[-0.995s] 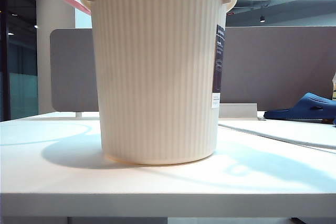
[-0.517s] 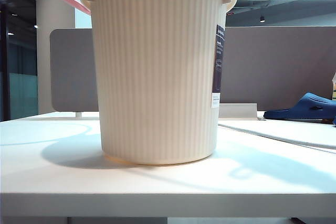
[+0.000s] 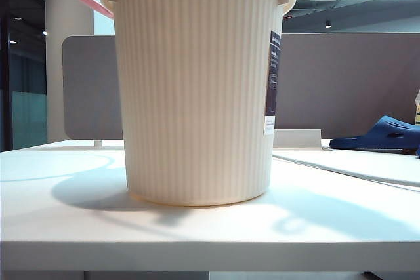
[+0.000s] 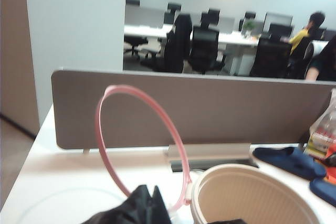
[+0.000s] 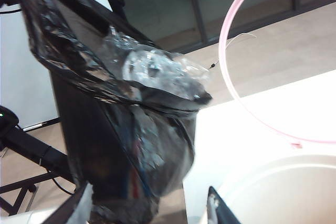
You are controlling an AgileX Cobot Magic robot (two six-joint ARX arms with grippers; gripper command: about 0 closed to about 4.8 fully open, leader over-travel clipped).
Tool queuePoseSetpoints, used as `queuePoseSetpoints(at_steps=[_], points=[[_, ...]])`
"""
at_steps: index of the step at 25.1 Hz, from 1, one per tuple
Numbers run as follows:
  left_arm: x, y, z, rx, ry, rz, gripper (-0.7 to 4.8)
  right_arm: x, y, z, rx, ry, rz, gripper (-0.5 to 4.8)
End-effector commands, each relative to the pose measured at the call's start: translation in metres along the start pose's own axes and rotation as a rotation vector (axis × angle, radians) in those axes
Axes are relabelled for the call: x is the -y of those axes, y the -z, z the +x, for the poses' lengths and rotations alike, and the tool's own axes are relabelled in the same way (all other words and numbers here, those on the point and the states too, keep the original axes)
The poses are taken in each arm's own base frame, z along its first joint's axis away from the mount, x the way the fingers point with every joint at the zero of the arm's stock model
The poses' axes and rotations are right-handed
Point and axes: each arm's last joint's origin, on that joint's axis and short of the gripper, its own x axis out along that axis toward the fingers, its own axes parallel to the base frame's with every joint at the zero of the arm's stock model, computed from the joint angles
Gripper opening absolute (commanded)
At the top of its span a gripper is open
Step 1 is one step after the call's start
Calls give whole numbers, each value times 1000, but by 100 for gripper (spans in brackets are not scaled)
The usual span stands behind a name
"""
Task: Open the ring lid of the trash can, pull out the black garbage bag inside, and place it on the table.
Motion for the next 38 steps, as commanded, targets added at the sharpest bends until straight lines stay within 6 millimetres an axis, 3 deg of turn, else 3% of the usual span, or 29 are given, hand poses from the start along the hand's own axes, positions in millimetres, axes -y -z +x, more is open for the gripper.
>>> queuePoseSetpoints(at_steps=[1,19,38], points=[[0,1,3,13,1,2,-6,-7,-2,3,3,-26,-53,274],[3,27,36,-75,-27,35,-6,-28,0,31,-25,-132,-145,274],[4,58,66,-148,-82,72,-6,-28,0,31,-25,-133,-149,274]])
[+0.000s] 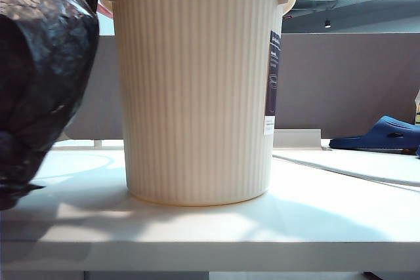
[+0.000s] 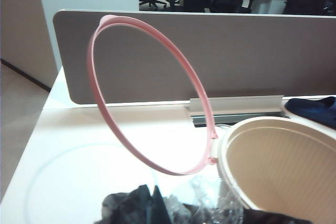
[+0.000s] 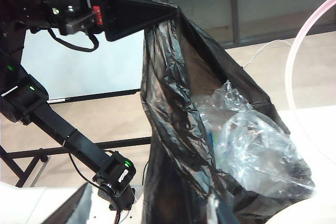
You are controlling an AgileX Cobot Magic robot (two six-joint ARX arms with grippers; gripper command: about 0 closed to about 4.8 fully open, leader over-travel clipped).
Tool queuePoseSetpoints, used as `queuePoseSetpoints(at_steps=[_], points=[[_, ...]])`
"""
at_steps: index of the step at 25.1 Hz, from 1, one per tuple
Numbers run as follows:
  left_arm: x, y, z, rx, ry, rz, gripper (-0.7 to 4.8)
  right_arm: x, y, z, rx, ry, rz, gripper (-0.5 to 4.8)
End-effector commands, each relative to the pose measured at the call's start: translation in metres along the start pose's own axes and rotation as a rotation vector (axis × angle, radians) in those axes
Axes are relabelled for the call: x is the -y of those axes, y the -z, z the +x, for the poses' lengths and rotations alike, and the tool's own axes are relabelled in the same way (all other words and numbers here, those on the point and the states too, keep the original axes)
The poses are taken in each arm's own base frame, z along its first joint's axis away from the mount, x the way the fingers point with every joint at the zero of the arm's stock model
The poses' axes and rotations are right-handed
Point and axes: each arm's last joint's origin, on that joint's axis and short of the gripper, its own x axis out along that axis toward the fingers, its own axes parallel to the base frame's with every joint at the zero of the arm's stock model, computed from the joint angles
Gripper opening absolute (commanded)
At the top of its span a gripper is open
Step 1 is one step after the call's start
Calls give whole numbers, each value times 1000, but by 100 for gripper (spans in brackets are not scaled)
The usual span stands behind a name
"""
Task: Open the ring lid of the trash can, pull out the black garbage bag inside, and place it on the table.
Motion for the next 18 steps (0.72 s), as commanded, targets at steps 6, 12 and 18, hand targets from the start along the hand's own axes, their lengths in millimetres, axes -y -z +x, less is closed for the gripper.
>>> queuePoseSetpoints(at_steps=[6,12,18], points=[[1,4,11,25,-33,16,-6,-3,-3,-2,10,0,-26,273],[2,7,19,41,-52,13,-6,-3,-3,-2,10,-3,-25,271],[3,10,26,25,-60,17,-6,-4,-3,-2,10,-6,-25,270]])
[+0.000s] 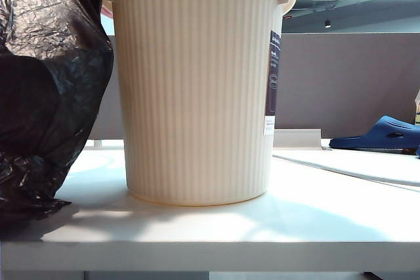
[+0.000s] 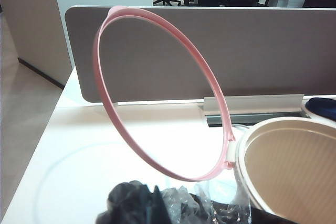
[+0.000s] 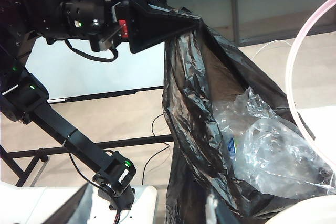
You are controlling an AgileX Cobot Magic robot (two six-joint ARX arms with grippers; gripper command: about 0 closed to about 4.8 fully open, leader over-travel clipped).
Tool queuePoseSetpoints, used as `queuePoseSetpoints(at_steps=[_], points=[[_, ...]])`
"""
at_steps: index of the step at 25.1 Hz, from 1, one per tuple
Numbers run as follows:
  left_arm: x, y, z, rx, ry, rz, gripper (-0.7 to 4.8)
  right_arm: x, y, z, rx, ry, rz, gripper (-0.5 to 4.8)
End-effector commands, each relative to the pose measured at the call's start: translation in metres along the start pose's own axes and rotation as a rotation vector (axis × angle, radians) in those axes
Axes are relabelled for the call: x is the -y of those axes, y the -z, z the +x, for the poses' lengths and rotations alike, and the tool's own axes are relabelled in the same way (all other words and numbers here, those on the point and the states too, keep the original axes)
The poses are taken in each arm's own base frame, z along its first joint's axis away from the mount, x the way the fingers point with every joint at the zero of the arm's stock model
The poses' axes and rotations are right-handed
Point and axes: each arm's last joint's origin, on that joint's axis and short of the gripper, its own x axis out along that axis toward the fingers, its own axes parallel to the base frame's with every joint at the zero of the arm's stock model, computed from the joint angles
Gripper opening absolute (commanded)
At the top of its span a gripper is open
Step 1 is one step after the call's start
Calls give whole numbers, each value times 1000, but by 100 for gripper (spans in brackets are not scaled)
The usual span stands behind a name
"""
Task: Open the ring lid of the trash can, pull out the black garbage bag inside, and place it on the table.
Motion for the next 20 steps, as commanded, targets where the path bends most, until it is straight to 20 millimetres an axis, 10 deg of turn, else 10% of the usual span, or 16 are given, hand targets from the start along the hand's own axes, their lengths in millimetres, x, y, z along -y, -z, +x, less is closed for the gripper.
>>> queuePoseSetpoints(at_steps=[1,20], points=[[0,-3,2,30,-9,-3,-6,-4,-3,-2,10,-6,-23,270],[12,-2,46,-40,-31,39,-6,-5,-2,0,5,-16,-16,270]])
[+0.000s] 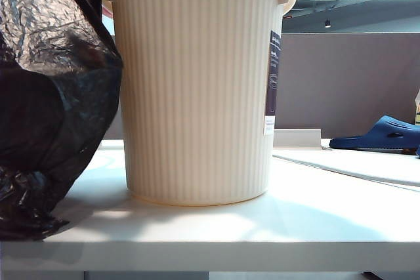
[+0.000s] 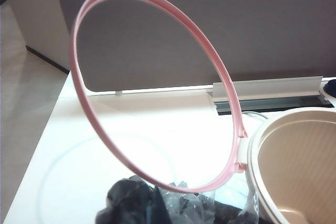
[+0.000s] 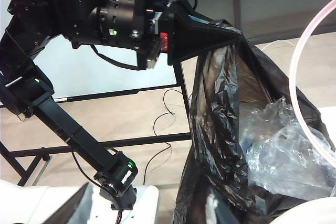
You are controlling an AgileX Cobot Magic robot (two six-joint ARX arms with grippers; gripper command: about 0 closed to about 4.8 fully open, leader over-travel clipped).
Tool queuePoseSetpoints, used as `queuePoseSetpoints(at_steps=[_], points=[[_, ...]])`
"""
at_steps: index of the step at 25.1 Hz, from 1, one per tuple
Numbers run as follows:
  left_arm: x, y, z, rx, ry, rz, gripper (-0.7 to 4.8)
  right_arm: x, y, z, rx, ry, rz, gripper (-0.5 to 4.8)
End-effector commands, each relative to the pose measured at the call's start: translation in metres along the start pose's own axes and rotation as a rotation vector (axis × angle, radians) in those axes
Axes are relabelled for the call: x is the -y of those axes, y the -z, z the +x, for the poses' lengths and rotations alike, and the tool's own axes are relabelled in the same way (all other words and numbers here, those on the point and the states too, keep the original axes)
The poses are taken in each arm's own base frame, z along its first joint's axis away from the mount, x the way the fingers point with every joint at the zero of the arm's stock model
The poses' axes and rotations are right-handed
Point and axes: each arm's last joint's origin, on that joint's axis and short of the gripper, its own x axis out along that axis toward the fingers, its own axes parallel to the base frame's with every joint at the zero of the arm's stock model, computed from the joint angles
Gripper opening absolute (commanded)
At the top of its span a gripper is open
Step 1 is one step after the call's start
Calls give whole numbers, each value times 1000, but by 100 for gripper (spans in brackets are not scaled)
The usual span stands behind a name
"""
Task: Open the ring lid of the trash can, pull out the black garbage bag inside, and place it on the table.
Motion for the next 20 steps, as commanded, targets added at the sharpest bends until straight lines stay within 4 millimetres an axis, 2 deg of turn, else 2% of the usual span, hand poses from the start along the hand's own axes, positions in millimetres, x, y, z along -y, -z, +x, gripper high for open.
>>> queuePoseSetpoints(at_steps=[1,10,20], points=[[2,-4,6,23,-5,-3,-6,-4,-2,-1,6,-8,-15,270],[-8,2,28,-33,-15,-27,-6,-5,-1,0,-4,-13,-13,270],[-27,23,51,-85,2,-79,-6,-5,0,3,-9,-15,-34,270]])
